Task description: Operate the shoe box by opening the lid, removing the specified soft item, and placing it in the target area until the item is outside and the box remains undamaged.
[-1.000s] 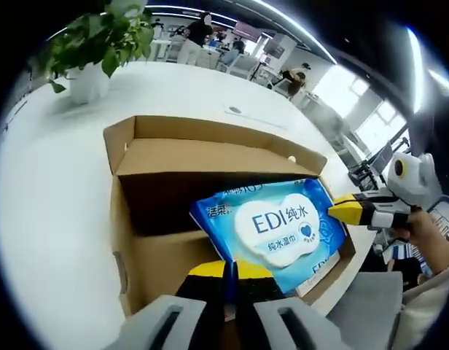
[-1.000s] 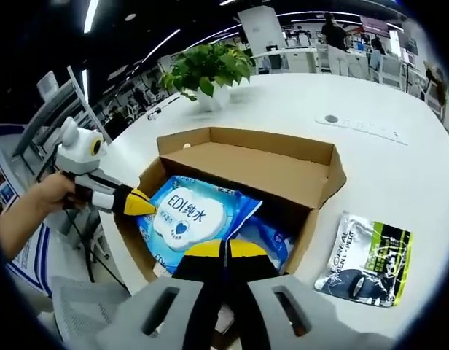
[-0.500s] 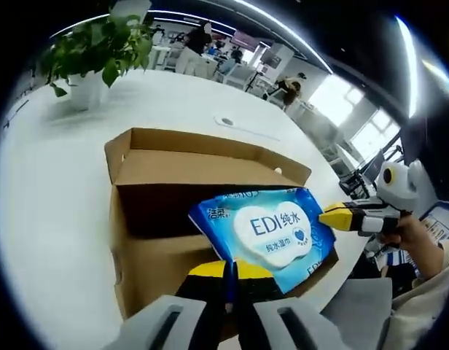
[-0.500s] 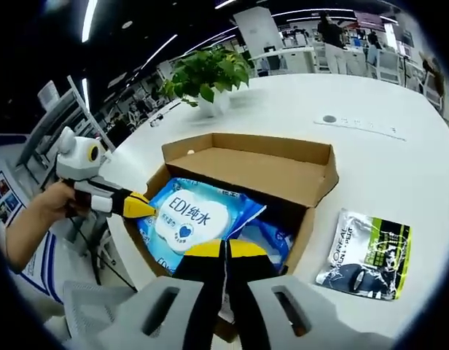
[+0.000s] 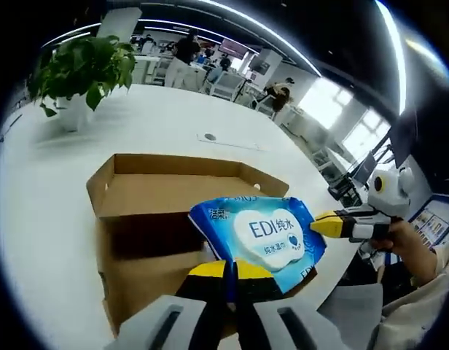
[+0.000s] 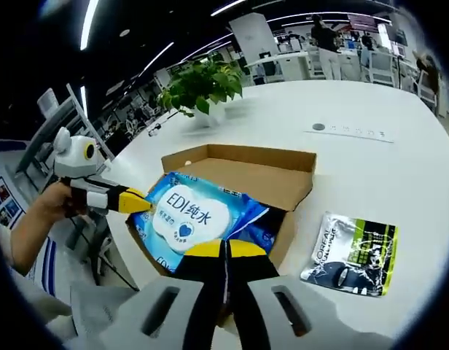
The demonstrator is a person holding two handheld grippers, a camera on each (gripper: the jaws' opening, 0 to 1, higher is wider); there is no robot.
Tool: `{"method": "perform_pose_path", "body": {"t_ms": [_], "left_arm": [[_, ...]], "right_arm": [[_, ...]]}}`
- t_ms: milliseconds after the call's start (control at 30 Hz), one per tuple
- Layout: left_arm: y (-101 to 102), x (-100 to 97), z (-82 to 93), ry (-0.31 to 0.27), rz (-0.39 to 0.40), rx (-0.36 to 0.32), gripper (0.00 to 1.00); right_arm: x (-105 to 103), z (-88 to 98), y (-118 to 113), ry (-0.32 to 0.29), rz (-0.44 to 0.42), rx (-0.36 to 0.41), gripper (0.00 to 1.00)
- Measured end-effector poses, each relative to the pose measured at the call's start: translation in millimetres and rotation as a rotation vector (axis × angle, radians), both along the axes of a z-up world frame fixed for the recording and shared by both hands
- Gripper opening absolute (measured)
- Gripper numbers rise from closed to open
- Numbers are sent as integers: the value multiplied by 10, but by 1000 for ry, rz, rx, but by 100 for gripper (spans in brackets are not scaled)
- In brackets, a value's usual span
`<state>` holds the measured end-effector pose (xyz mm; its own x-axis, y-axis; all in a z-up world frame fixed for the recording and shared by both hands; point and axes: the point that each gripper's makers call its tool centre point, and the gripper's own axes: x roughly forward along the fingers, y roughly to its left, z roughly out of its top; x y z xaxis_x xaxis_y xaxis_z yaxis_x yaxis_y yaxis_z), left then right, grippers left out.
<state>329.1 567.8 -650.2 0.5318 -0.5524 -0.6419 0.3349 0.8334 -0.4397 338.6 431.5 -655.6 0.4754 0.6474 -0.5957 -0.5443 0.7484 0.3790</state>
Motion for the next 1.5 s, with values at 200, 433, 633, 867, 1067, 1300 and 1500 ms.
{"method": "perform_pose_path", "body": {"t_ms": [200,433,633,867,1067,1300,1500], "left_arm": [[-191,30,42,-1,-23,-8,1],[-447,77,44,-6,-54,-16,1],[-663,126,36,-10,-80,-23,1],[-907,183,27,-16,-106,-30,0],[-1131,206,4,-16,-127,-40,0],[-1340,222,-10,-9,-147,-50,1],[-1507,221,-52,-3,-175,-50,1]], "right_arm": [[23,10,-220,19,-43,4,0],[47,32,-455,28,-99,12,0],[61,22,-675,34,-138,5,0],[88,31,-916,38,-177,-2,0],[122,40,-1121,35,-202,-13,0],[122,33,-1324,34,-211,-33,0],[110,18,-1510,42,-227,-42,0]]}}
